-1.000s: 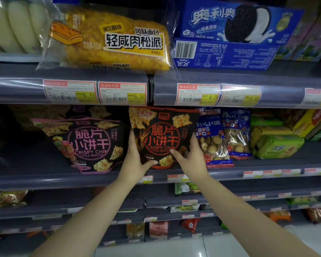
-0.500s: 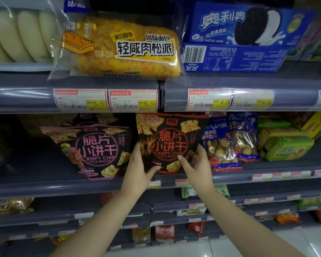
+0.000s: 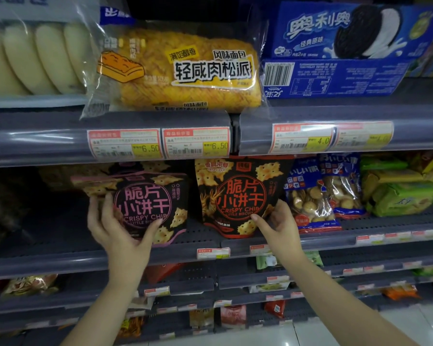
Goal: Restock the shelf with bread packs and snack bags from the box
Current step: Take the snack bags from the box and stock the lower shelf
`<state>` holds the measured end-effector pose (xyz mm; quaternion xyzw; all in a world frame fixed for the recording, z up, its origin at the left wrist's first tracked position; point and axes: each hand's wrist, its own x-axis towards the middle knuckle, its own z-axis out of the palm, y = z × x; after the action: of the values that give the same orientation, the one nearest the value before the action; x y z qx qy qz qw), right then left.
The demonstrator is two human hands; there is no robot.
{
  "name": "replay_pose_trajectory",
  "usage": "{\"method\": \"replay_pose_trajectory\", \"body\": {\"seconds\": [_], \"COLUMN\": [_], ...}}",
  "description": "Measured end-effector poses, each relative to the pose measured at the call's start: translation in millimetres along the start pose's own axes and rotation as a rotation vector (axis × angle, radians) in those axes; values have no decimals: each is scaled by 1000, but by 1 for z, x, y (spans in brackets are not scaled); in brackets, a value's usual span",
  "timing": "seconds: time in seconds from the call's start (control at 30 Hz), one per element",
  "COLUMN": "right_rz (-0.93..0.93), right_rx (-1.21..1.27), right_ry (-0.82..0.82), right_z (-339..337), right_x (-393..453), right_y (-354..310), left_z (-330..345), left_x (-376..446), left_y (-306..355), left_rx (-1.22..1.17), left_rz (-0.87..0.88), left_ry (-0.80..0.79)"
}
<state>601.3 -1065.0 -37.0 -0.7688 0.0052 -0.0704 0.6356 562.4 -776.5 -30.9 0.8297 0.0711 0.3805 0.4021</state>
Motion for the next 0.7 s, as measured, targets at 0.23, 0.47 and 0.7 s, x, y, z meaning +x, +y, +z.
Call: {"method": "replay_pose_trajectory", "body": {"seconds": [0.23,0.47,0.7], "right_rz": [36,65,46], "right_rx": [19,-8,-29], "right_ry": [-66,-100,-81], "right_z": [-8,-18,-14], "right_x": [-1,4,-4], "right_y": [-3,-9,-8], "left_z": [5,10,11], "left_x": [1,-4,-5], "left_y": [-18,-13,-9], "left_rx": [-67,-52,-152], "left_rz": [-47,7,-205], "left_ry": [-22,-41,-89]}}
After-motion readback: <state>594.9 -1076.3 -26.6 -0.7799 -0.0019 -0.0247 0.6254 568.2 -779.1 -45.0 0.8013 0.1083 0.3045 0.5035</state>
